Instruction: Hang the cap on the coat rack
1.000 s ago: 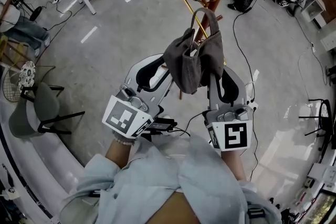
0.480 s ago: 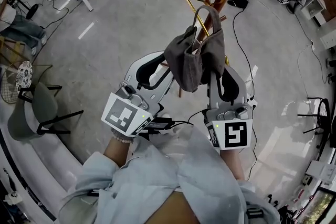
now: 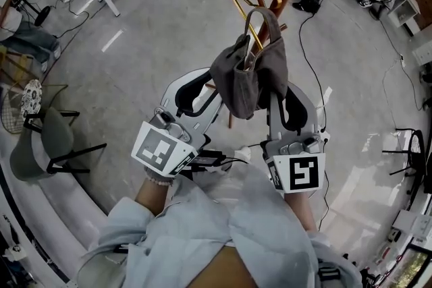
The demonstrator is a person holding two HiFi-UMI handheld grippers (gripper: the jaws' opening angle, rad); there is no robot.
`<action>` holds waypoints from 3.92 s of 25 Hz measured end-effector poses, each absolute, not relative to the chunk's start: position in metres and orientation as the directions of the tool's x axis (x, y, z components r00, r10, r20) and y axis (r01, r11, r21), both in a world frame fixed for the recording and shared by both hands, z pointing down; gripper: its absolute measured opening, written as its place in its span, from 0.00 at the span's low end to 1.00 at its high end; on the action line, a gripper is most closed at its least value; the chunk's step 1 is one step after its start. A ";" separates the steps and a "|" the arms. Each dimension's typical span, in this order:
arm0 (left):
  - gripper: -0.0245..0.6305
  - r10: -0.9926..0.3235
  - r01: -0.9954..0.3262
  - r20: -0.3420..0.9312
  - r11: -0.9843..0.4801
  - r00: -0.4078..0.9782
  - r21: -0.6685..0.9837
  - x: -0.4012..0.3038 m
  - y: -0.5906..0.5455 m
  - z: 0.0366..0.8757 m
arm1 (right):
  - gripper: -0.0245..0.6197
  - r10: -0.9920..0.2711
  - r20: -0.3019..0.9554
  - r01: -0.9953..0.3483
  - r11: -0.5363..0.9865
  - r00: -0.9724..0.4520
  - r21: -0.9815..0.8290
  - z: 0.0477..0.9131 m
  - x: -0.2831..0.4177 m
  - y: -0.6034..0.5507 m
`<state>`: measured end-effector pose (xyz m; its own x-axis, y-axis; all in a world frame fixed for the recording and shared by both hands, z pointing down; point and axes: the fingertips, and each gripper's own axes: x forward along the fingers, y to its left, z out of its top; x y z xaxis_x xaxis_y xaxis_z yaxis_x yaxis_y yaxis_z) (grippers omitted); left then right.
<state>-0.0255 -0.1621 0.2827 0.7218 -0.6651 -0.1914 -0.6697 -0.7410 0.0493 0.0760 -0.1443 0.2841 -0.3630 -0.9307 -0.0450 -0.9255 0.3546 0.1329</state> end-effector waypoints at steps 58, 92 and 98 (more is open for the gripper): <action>0.22 -0.685 -0.667 -0.080 -0.725 0.724 0.169 -0.008 -0.291 0.335 | 0.12 -0.951 0.129 -0.959 0.274 -0.281 -0.071 0.334 0.093 -0.250; 0.22 -0.641 -0.640 0.038 -0.758 0.767 0.127 0.017 -0.305 0.371 | 0.12 -0.958 0.226 -0.976 0.202 -0.179 0.082 0.372 0.109 -0.250; 0.23 -0.651 -0.650 0.032 -0.751 0.758 0.114 0.014 -0.303 0.370 | 0.12 -0.958 0.216 -0.974 0.212 -0.191 0.080 0.372 0.109 -0.250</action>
<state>0.0138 -0.3031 0.3699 0.7582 -0.6513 0.0322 -0.6501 -0.7512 0.1144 0.1087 -0.2503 0.3720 -0.1907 -0.9576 0.2159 -0.9739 0.2120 0.0804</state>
